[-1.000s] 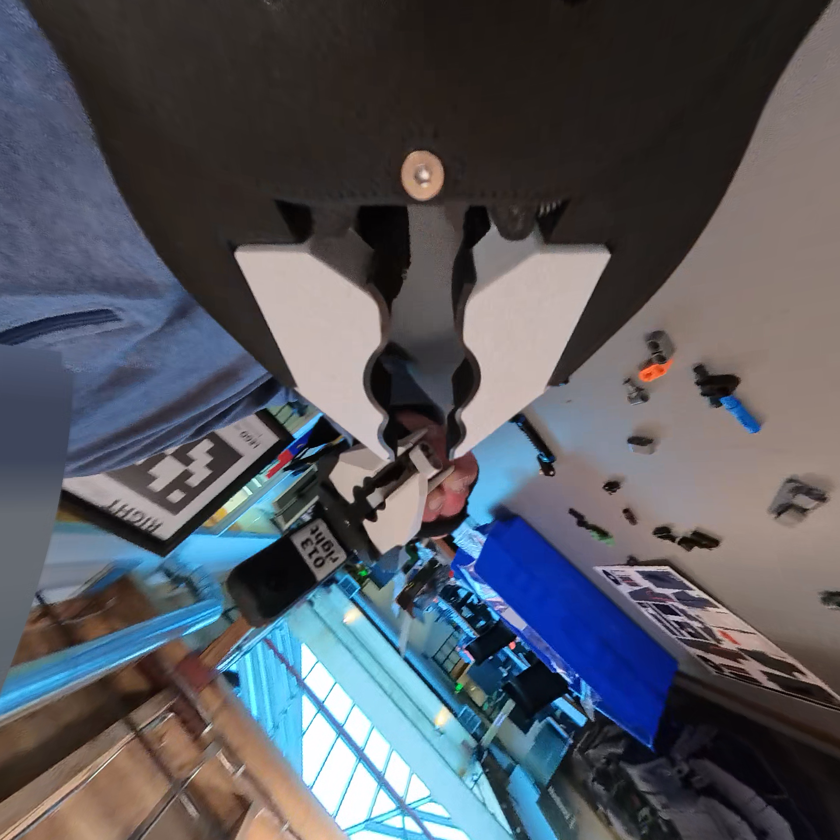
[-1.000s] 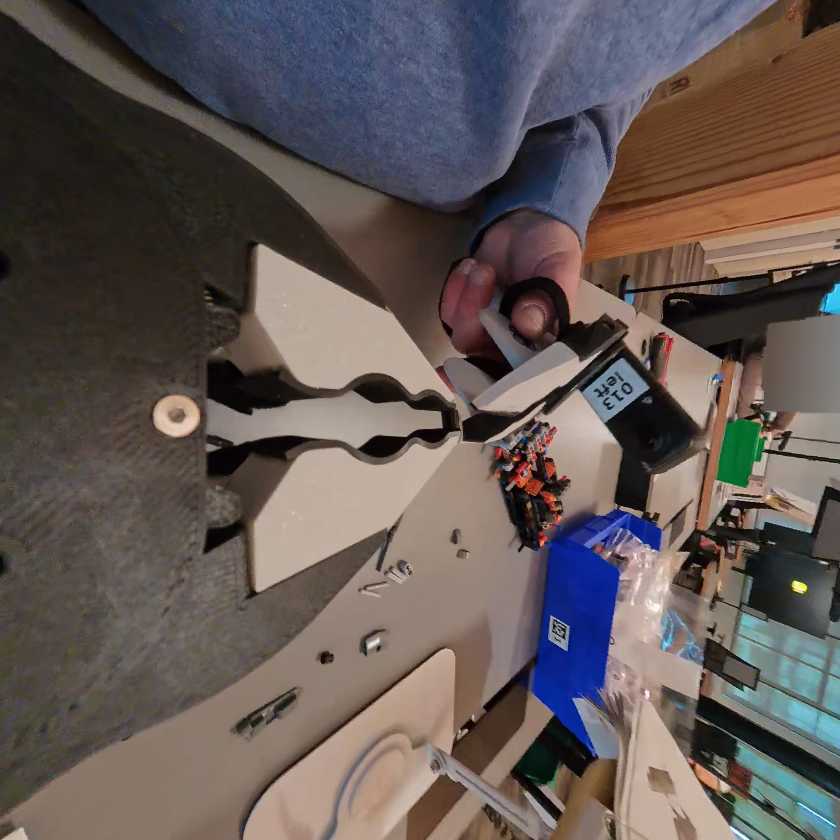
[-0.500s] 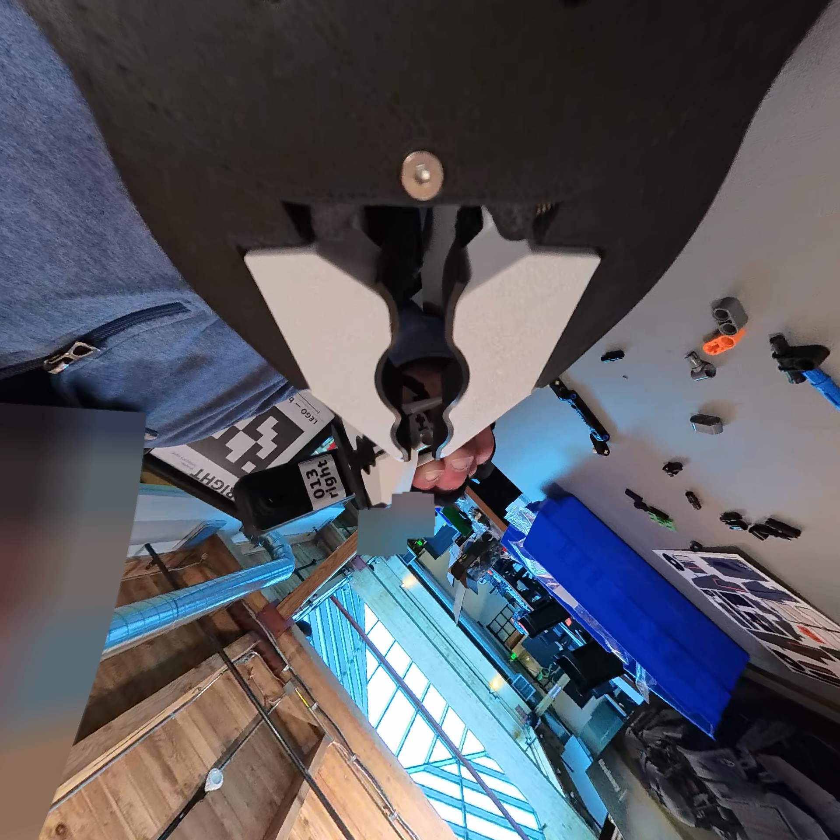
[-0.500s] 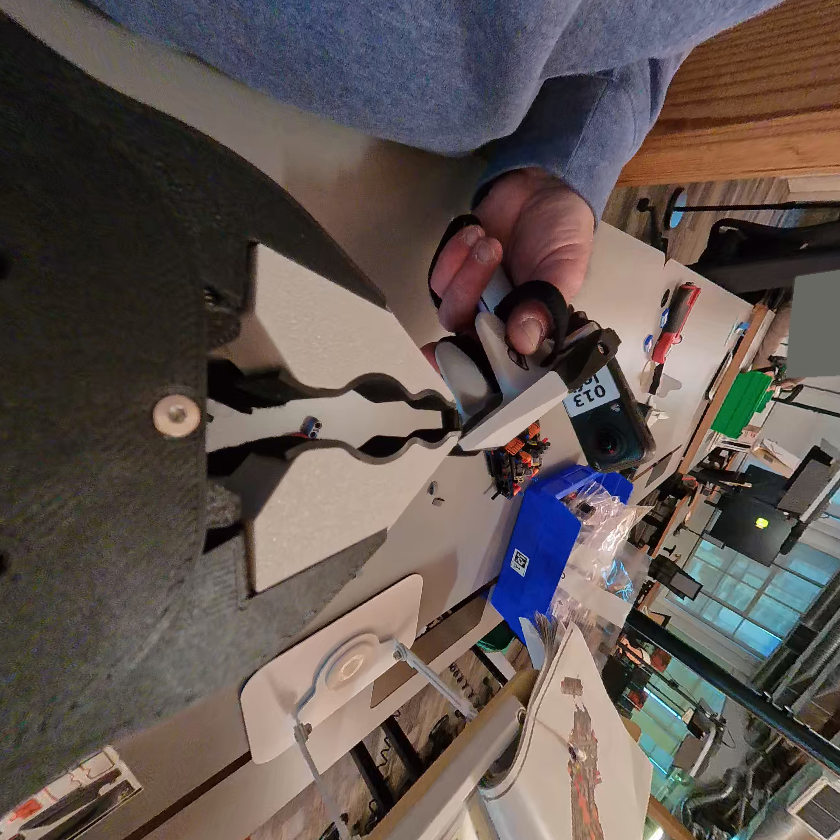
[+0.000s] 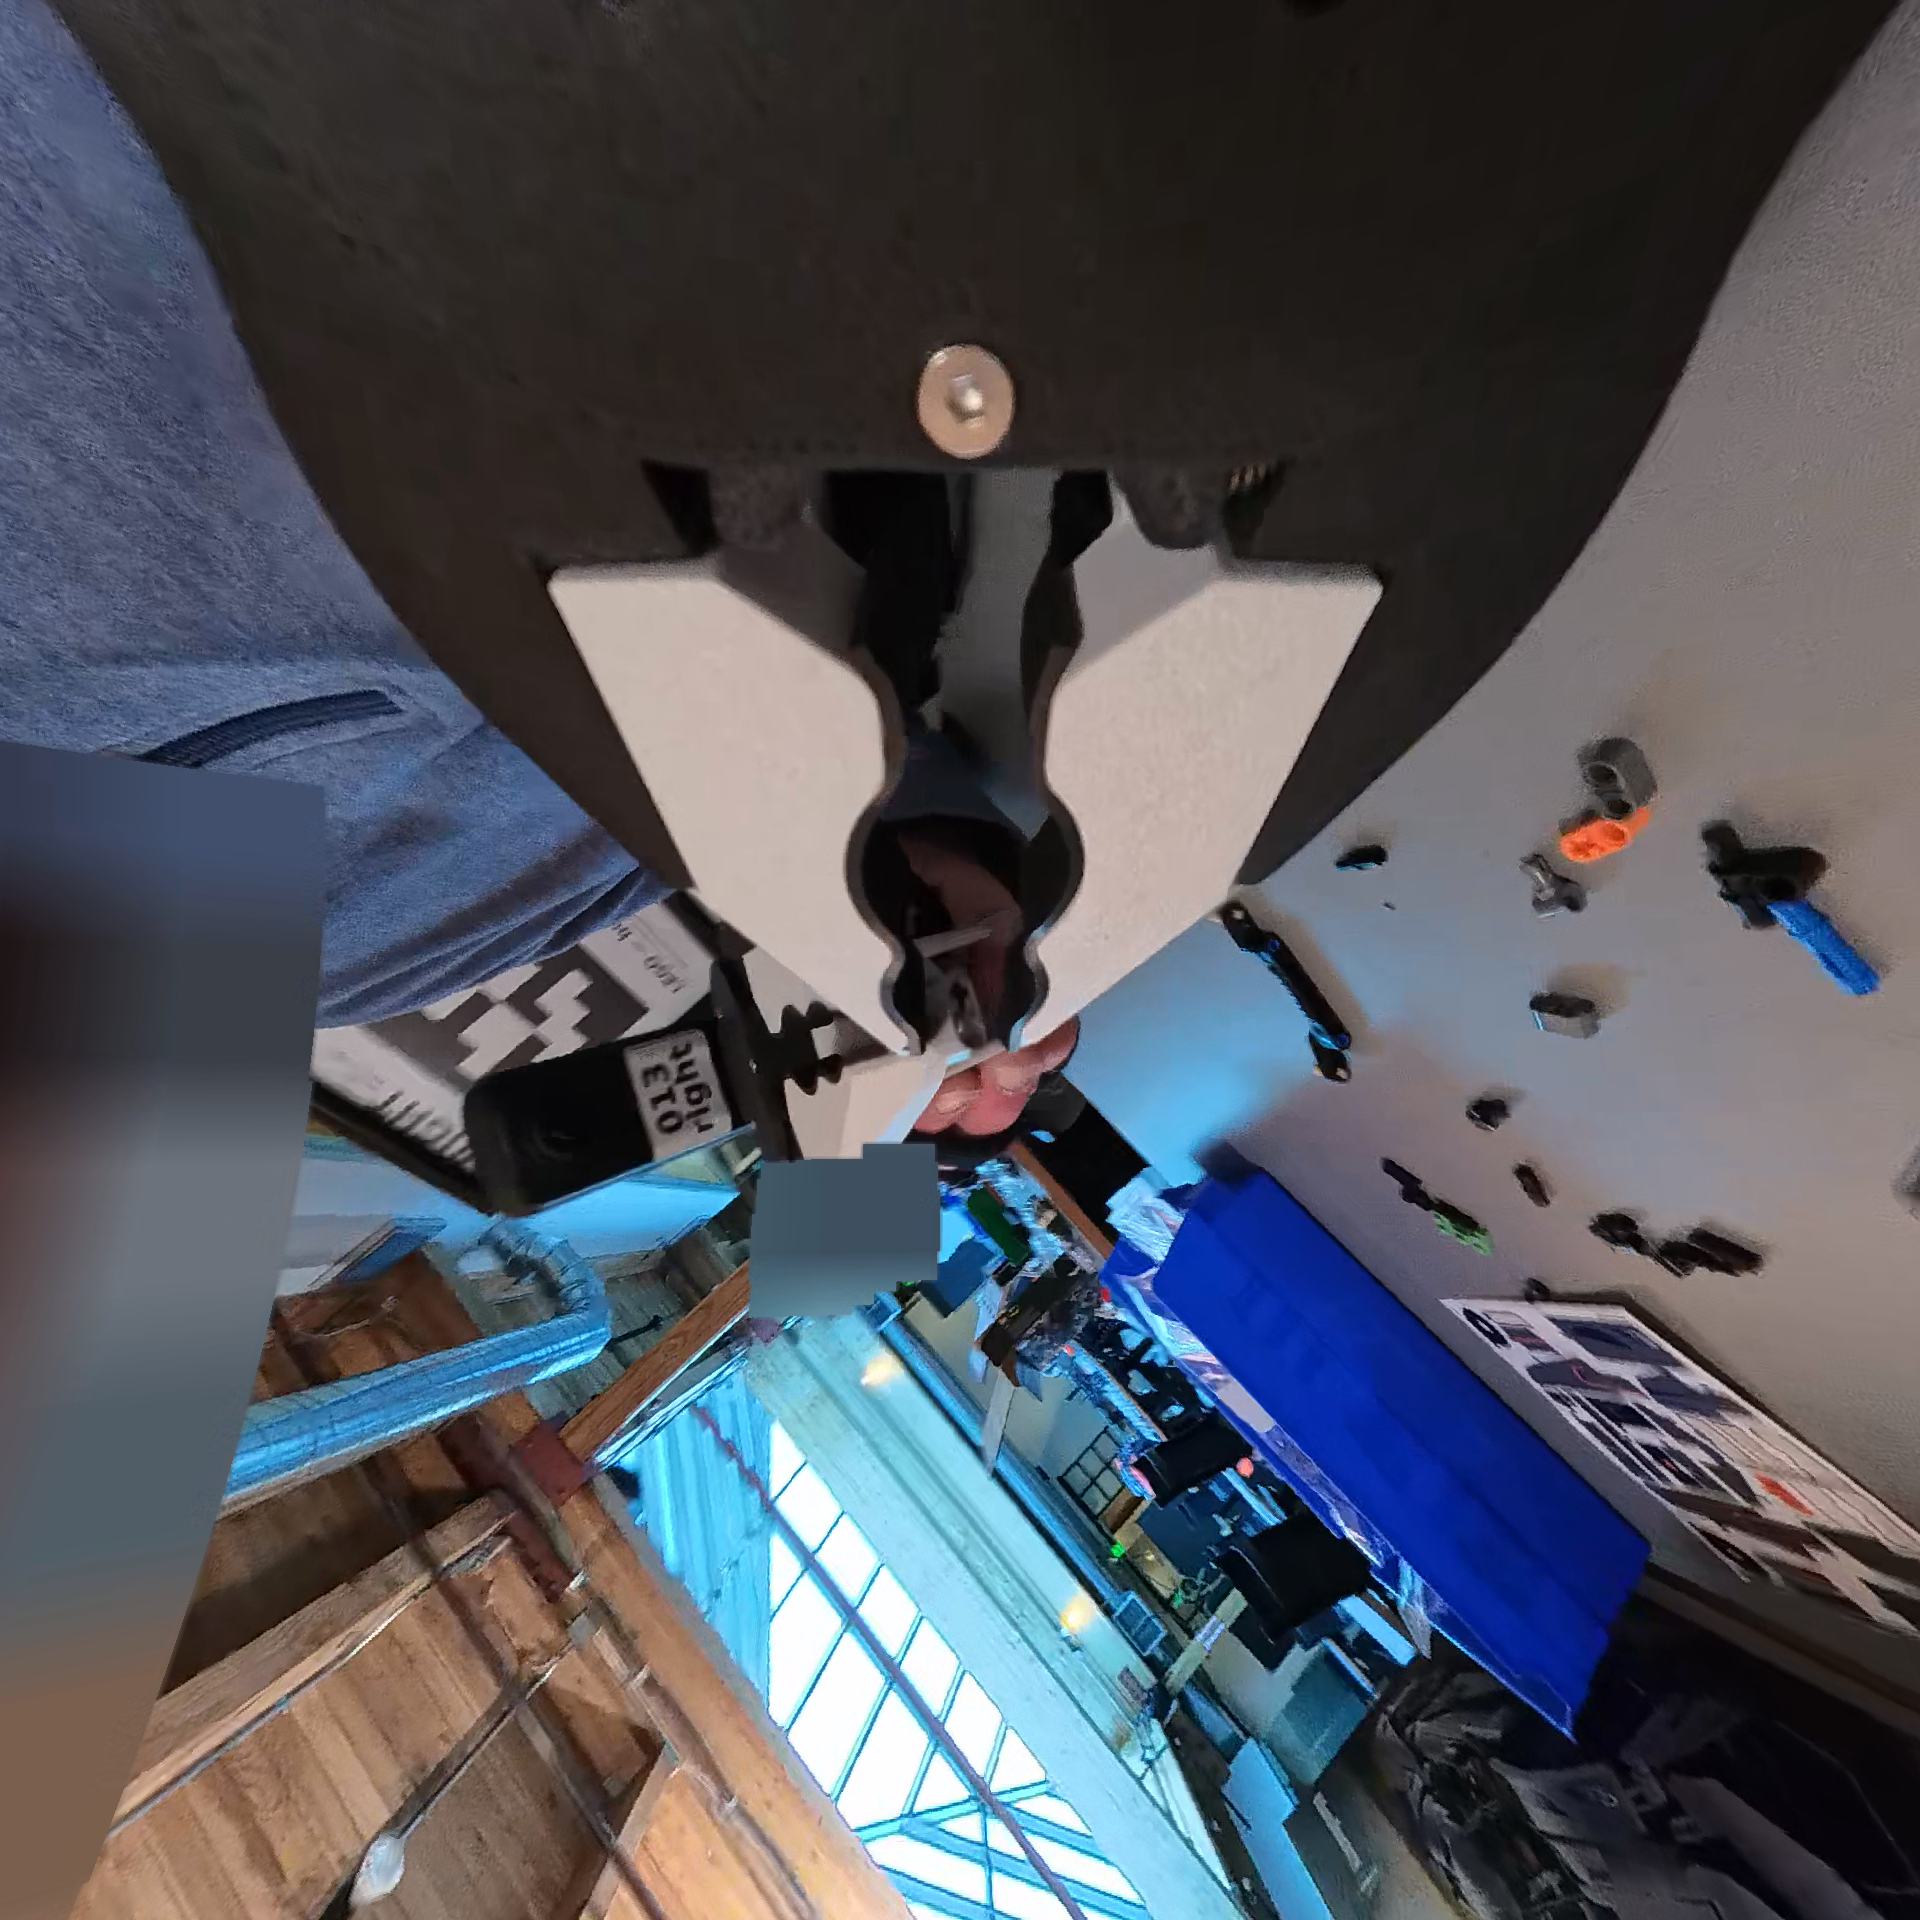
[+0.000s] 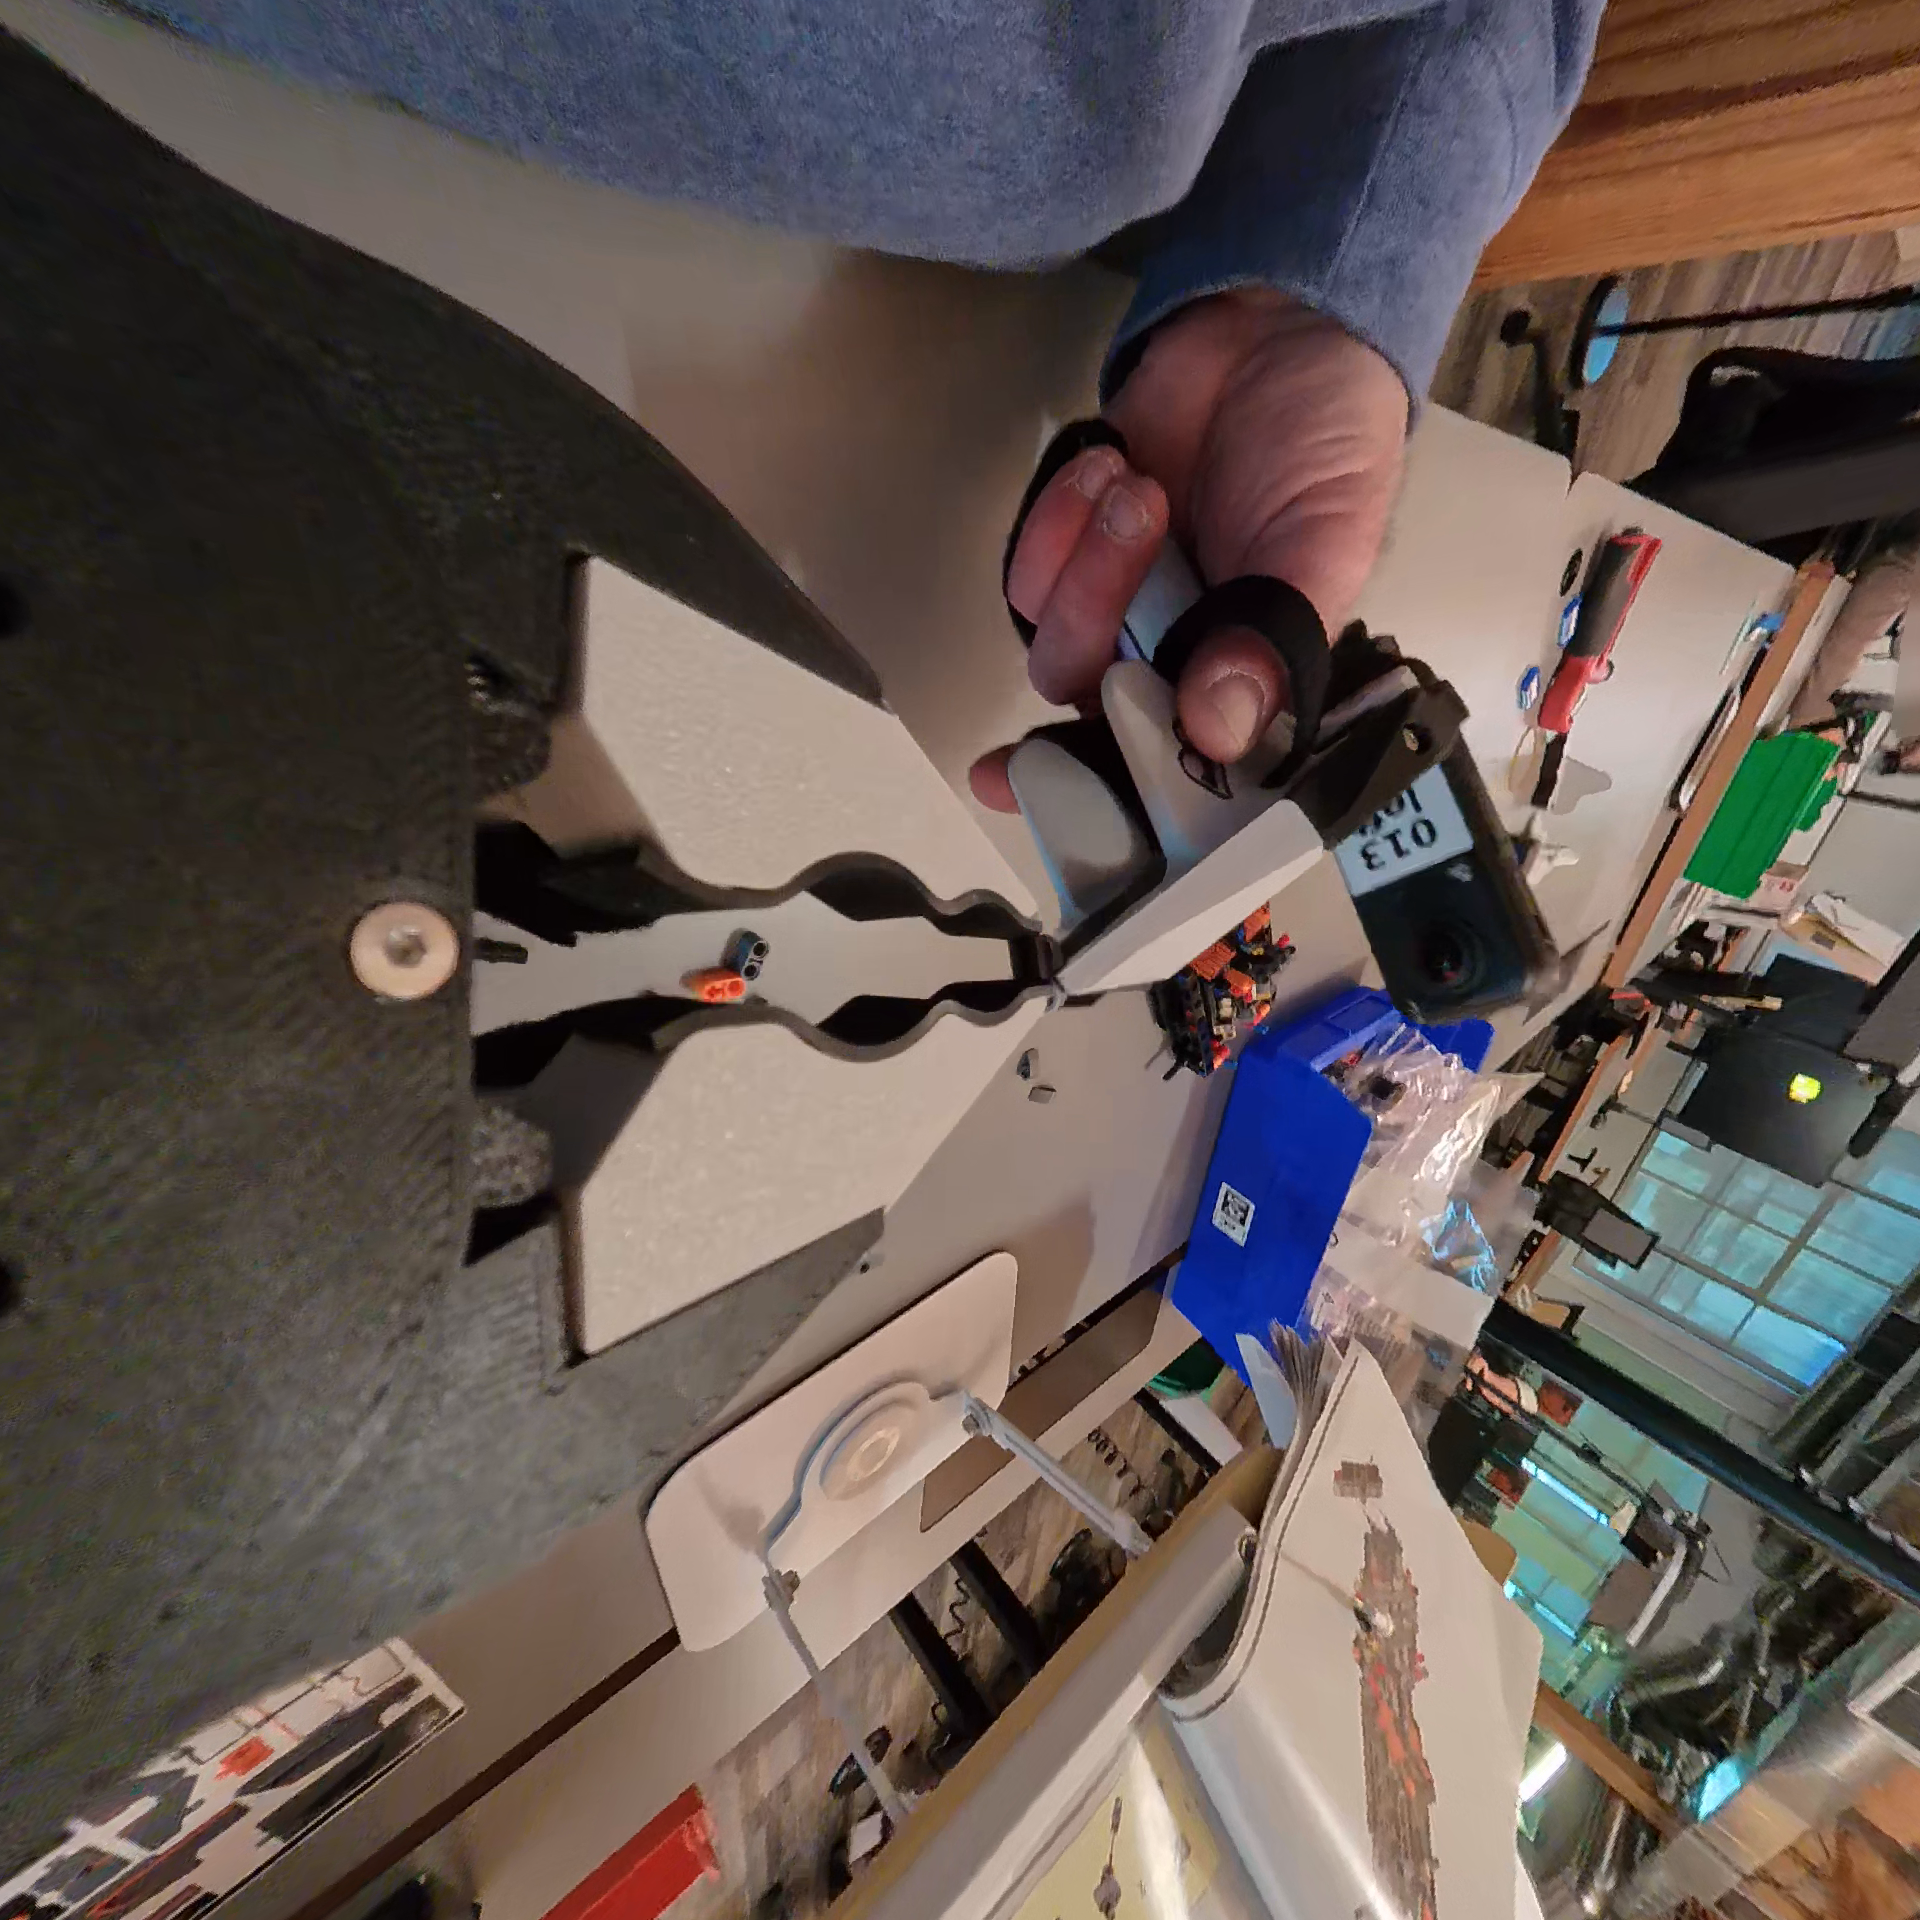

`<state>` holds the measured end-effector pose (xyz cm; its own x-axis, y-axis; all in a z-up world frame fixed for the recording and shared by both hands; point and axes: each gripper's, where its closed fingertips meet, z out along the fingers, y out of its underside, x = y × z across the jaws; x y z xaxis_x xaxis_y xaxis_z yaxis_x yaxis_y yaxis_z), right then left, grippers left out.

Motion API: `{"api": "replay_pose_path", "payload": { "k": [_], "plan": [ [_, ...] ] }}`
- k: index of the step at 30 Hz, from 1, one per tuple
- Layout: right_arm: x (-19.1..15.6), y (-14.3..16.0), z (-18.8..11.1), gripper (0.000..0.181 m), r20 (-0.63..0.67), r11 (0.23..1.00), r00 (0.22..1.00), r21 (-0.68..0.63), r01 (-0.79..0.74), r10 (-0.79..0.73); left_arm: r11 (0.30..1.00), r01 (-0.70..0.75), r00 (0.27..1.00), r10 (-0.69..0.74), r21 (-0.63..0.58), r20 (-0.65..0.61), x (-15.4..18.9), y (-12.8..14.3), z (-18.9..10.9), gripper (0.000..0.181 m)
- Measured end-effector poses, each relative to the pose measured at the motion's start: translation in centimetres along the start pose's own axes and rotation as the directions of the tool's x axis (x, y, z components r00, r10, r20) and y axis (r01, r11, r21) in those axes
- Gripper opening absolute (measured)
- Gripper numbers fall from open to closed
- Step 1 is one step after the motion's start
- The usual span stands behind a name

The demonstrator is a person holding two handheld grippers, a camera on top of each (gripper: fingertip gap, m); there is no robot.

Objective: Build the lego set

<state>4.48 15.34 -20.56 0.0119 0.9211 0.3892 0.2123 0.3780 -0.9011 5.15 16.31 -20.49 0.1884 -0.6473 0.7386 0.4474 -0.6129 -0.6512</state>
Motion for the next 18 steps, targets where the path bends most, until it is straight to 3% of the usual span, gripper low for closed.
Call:
{"api": "replay_pose_path", "payload": {
  "k": [7, 18],
  "plan": [
    [-0.6, 0.2, -0.16, 0.005, -0.059, 1.0, 0.998, 0.003, 0.016, -0.016, 0.995, 0.094, 0.993, -0.09, 0.046, -0.073, 0.15, 0.15, 0.2, 0.007],
    [-0.05, 0.08, -0.8, 0.011, -0.064, 1.0, 0.998, 0.0, 0.022, -0.022, 0.998, 0.06, 0.997, -0.06, -0.006, -0.052, 0.12, -0.12, -0.17, 0.006]
  ]
}}
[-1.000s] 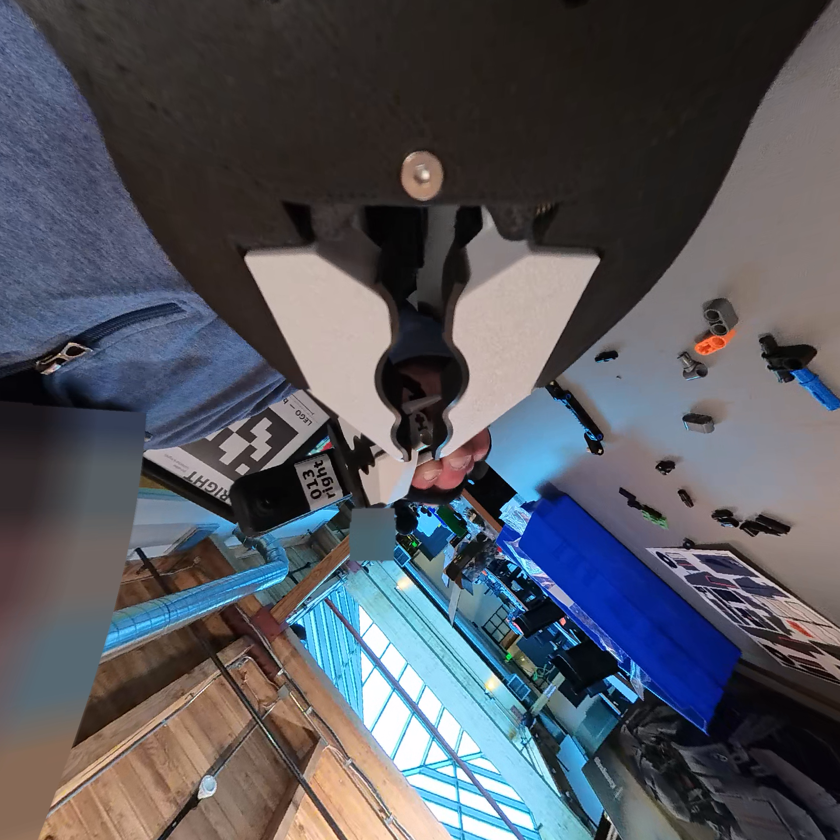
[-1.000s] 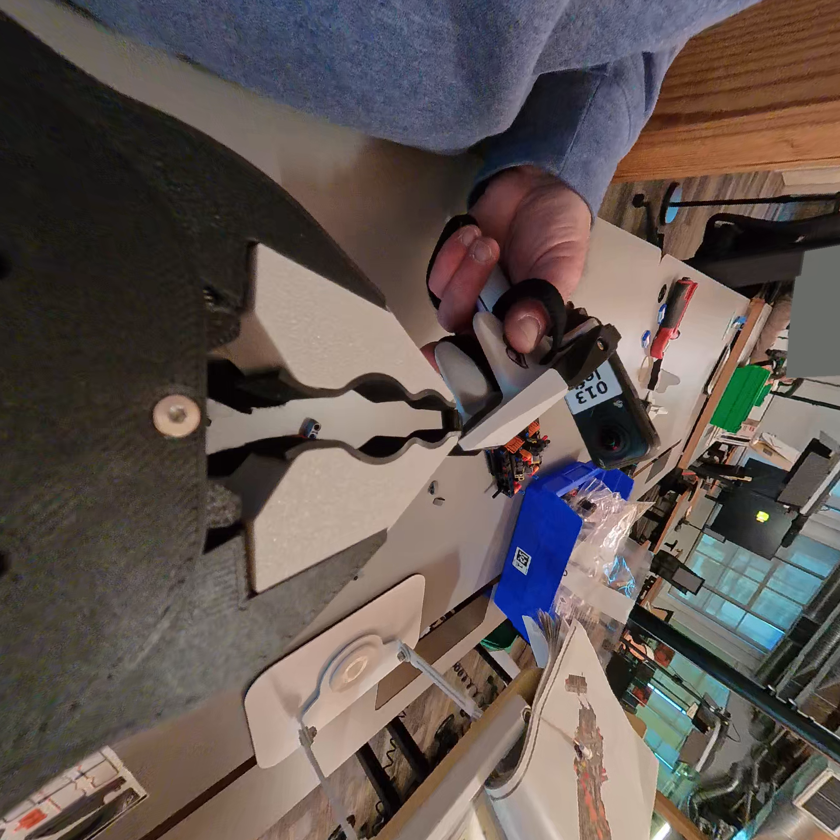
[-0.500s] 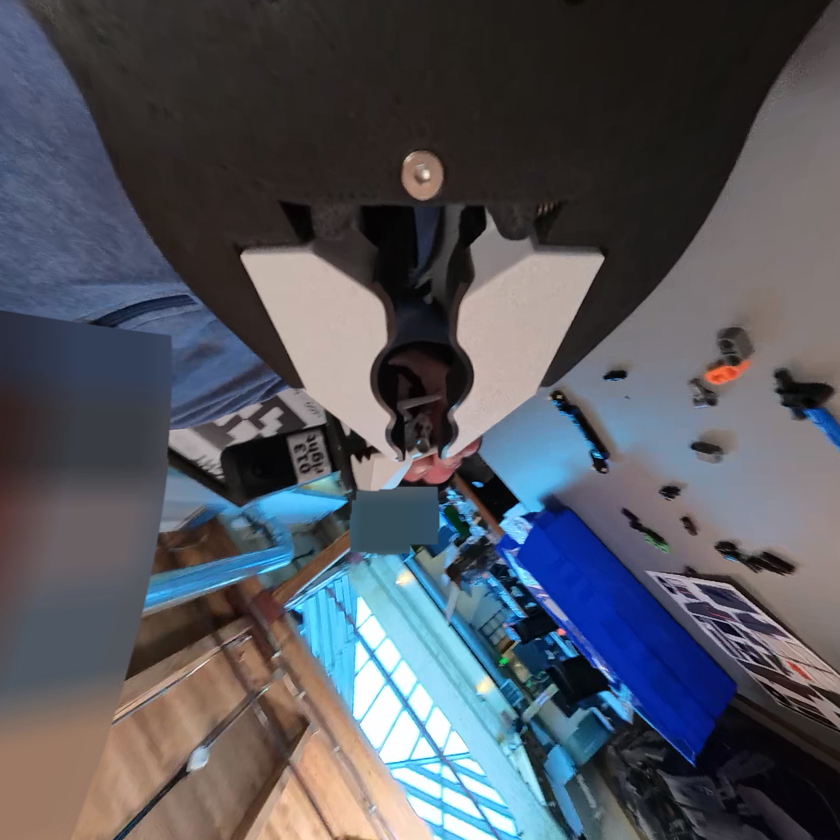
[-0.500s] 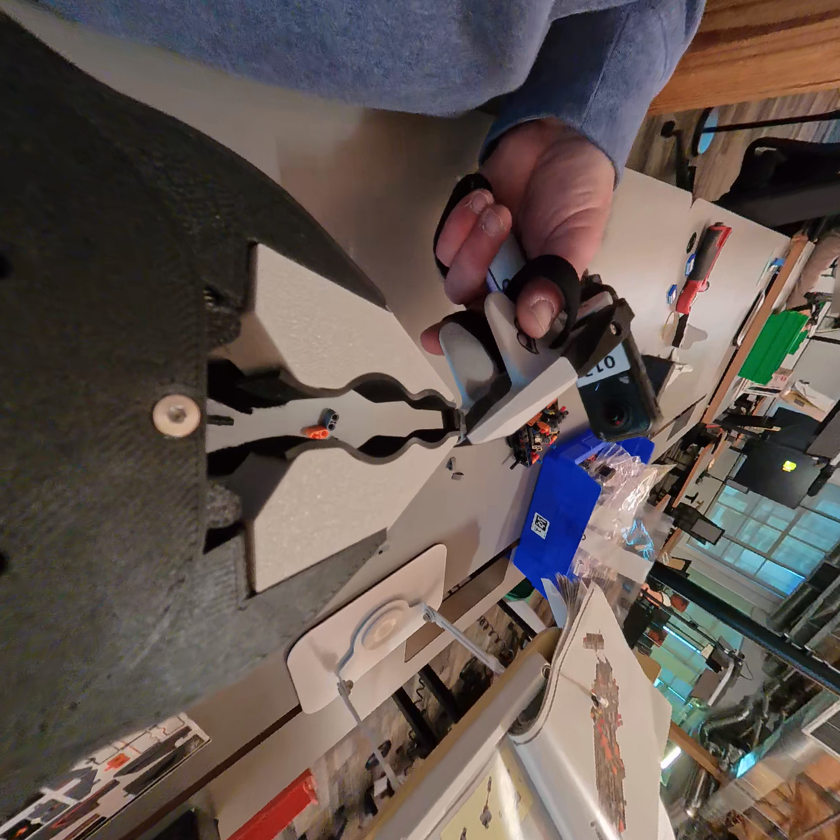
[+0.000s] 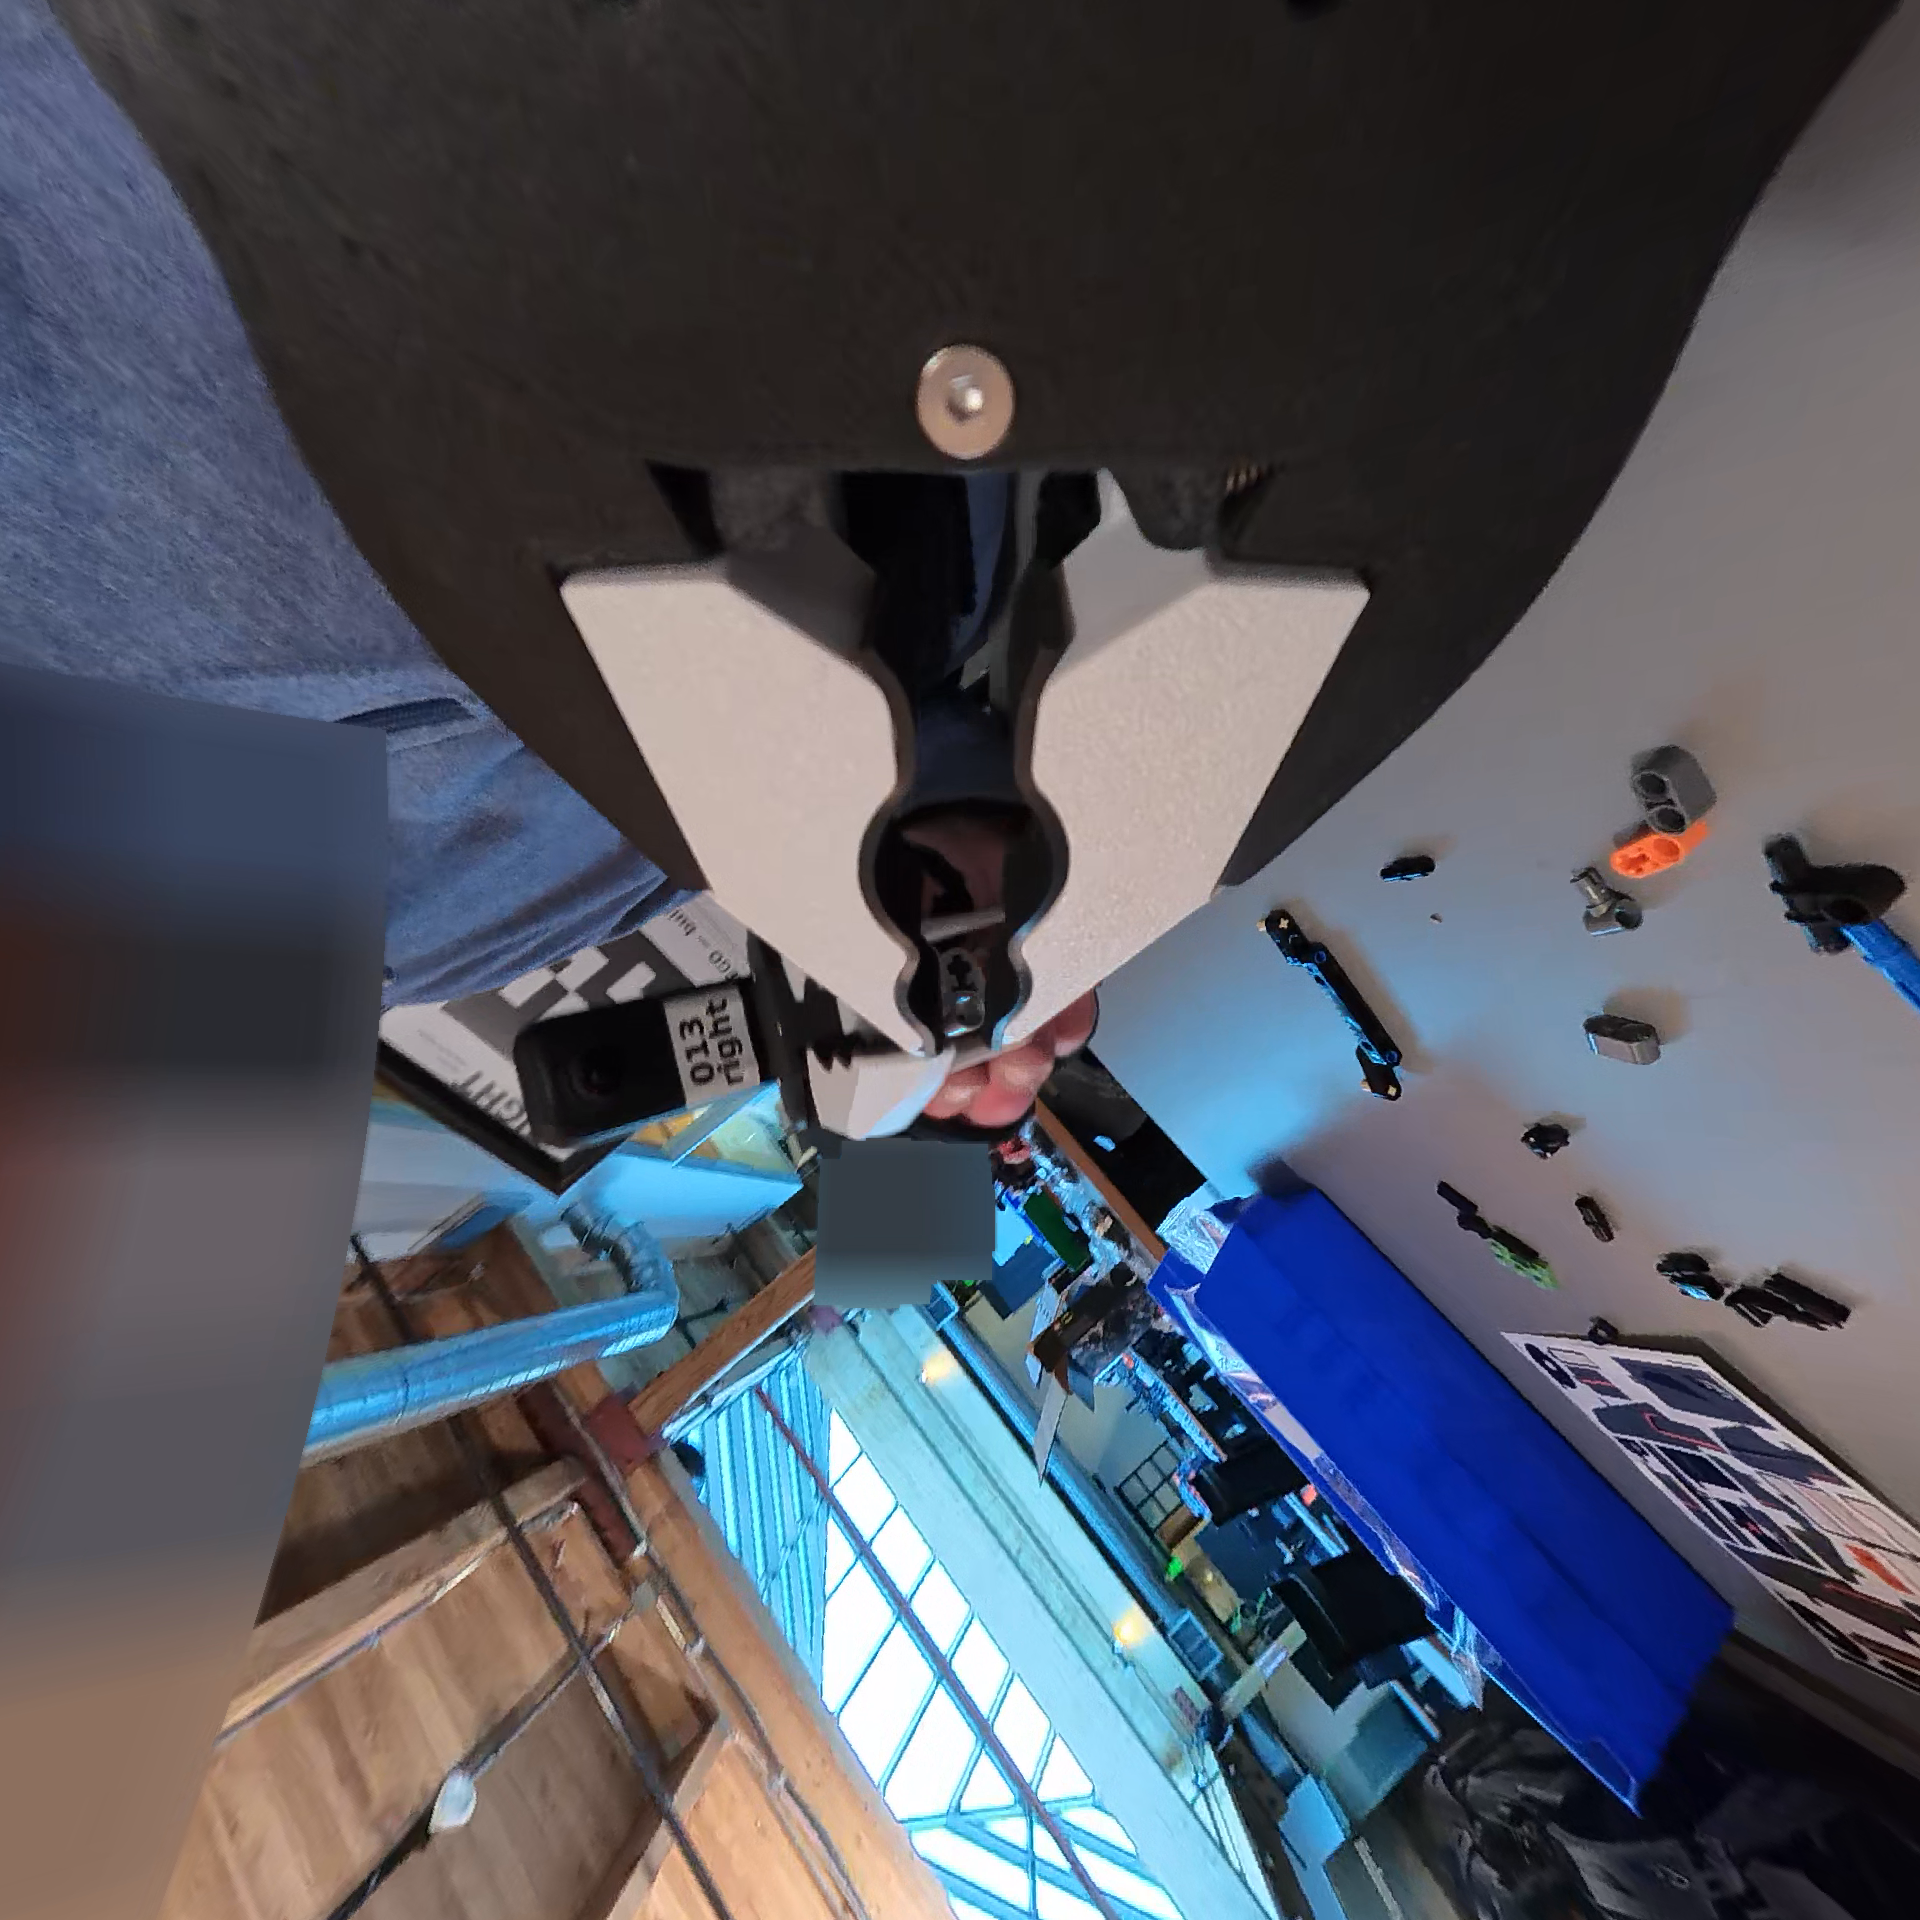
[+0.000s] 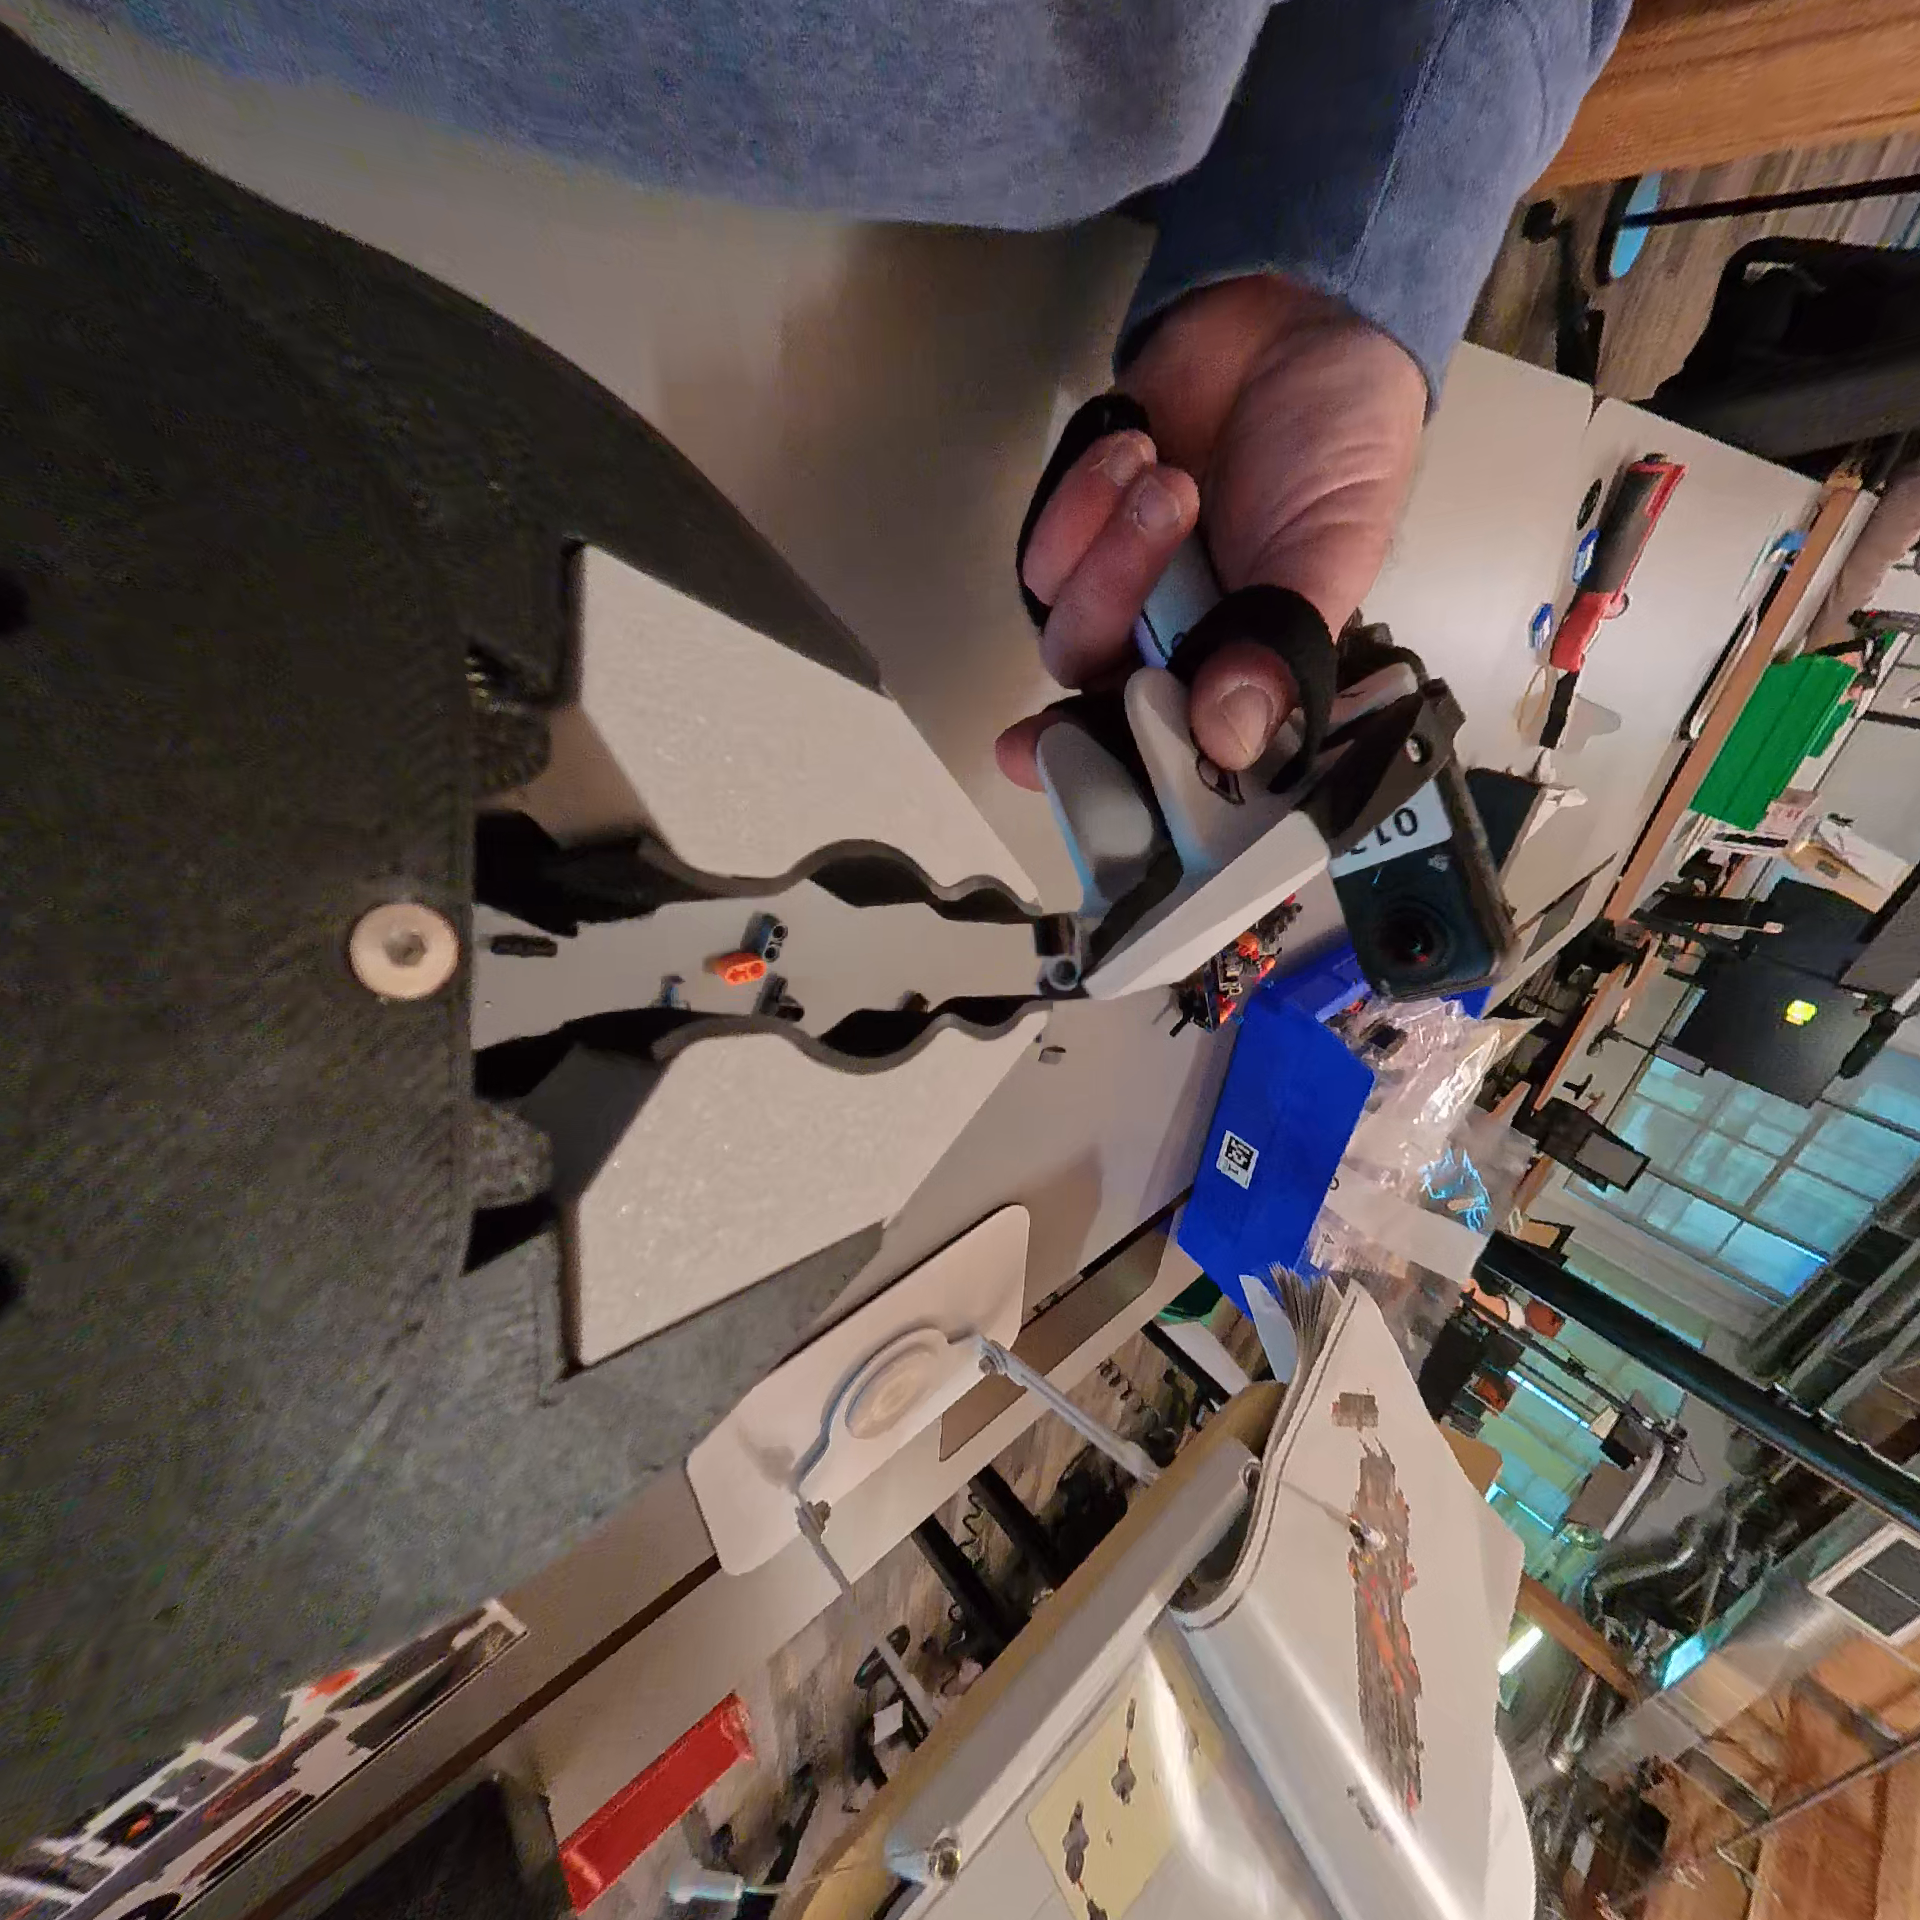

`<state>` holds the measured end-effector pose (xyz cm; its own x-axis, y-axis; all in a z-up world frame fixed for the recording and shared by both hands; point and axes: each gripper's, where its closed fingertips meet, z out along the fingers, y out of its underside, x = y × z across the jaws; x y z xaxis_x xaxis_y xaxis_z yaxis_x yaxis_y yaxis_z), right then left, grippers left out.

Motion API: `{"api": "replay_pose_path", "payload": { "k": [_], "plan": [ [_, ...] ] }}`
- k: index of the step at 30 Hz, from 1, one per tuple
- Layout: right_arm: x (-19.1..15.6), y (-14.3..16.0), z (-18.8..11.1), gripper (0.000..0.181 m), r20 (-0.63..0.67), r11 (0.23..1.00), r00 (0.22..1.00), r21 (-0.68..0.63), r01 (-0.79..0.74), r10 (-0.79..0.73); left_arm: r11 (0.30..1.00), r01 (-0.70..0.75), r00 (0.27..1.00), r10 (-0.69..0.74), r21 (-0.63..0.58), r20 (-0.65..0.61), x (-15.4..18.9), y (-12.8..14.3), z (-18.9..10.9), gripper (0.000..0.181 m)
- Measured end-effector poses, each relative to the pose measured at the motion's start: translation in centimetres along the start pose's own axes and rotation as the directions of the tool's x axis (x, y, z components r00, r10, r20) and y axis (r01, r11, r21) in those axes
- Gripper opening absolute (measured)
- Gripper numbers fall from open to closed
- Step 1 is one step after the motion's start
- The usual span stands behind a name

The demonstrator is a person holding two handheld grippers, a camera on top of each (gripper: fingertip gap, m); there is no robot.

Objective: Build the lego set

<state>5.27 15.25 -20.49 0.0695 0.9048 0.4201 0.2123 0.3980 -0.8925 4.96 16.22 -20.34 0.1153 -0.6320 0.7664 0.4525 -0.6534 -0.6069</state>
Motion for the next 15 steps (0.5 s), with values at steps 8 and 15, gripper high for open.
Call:
{"api": "replay_pose_path", "payload": {
  "k": [8, 15],
  "plan": [
    [-0.6, 0.7, 0.2, 0.013, 0.193, 0.991, 0.974, -0.076, -0.108, 0.121, 0.994, -0.067, 0.997, 0.071, -0.09, 0.037, -0.2, 0.1, 0.6, 0.005],
    [-0.3, 2.5, -0.1, 0.014, 0.26, 0.92, 0.884, -0.174, -0.352, 0.388, 0.939, -0.24, 0.949, 0.281, -0.248, 0.145, -1.2, 0.6, 0.8, 0.005]
  ]
}}
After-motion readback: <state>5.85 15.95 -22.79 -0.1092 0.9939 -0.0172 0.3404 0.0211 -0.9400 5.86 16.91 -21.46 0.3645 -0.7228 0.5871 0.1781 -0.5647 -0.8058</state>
